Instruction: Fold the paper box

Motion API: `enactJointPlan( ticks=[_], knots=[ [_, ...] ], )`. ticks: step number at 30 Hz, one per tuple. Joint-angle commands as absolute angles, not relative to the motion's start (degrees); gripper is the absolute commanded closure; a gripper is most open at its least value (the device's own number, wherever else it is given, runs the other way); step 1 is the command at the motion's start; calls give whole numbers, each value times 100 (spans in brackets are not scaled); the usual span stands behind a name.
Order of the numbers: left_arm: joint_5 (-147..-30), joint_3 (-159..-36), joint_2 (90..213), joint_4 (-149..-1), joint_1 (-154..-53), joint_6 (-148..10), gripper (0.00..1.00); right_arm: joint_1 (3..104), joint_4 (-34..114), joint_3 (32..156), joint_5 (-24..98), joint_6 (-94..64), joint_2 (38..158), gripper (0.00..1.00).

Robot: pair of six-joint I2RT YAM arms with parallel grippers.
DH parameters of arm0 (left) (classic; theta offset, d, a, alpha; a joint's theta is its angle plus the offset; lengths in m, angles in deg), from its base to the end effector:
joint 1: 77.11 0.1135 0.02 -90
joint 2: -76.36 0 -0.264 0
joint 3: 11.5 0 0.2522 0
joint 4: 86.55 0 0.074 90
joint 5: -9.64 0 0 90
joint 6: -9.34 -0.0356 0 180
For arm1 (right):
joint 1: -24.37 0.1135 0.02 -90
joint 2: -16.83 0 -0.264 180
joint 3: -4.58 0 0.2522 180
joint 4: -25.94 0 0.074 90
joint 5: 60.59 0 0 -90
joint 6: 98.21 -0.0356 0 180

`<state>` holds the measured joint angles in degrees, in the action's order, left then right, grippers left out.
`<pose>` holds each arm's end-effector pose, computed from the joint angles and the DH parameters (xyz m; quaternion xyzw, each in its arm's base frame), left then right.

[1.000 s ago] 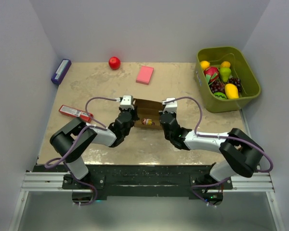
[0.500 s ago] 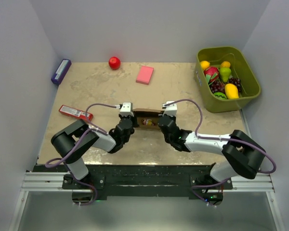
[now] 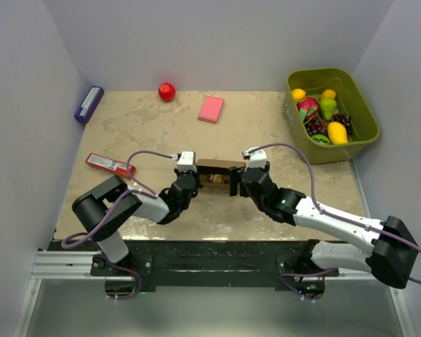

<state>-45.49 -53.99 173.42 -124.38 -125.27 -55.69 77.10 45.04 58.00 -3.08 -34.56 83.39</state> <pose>0.2136 -0.2081 0.1403 -0.0212 0.7859 -0.1460 0.6004 0.1657 0.1862 0.2429 -0.0603 0.8493 0.1063 0.5135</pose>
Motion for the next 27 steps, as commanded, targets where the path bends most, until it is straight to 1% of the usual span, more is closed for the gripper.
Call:
enactJointPlan(
  ticks=[1, 2, 4, 7, 8, 10, 11, 13, 14, 19, 20, 27],
  knots=[
    [-4732, -5356, 17410, -11331, -12606, -5482, 100, 7728, 5771, 6166, 347, -3625, 7539, 18],
    [-4749, -5347, 17366, -11313, -12606, -5508, 100, 7728, 5902, 6210, 452, -3668, 7441, 15],
    [-4758, -5277, 17287, -11313, -12615, -5543, 100, 7728, 6000, 6385, 523, -3721, 7273, 14],
    [-4793, -5128, 17050, -11366, -12615, -5666, 88, 7728, 6079, 6701, 673, -3766, 7185, 13],
    [-4811, -5092, 16910, -11392, -12615, -5736, 81, 7728, 6097, 6781, 682, -3766, 7246, 13],
    [-4802, -4970, 16760, -11401, -12615, -5798, 74, 7728, 6079, 7044, 700, -3774, 7368, 13],
    [-4802, -4934, 16603, -11410, -12615, -5859, 66, 7728, 6106, 7141, 699, -3774, 7500, 13],
    [-4811, -4812, 16444, -11401, -12615, -5930, 59, 7728, 6176, 7518, 656, -3827, 7693, 13],
    [-4820, -4776, 16295, -11401, -12615, -5965, 52, 7728, 6228, 7642, 655, -3862, 7764, 13],
    [-4846, -4486, 15820, -11287, -12624, -5992, 38, 7719, 5957, 8134, 621, -3818, 8291, 13],
    [-4846, -4433, 15654, -11269, -12624, -5974, 33, 7719, 5852, 8197, 620, -3792, 8370, 13],
    [-4978, -4205, 14976, -10839, -12624, -5939, 19, 7552, 5368, 8732, 1050, -3660, 9153, 12]
  ],
)
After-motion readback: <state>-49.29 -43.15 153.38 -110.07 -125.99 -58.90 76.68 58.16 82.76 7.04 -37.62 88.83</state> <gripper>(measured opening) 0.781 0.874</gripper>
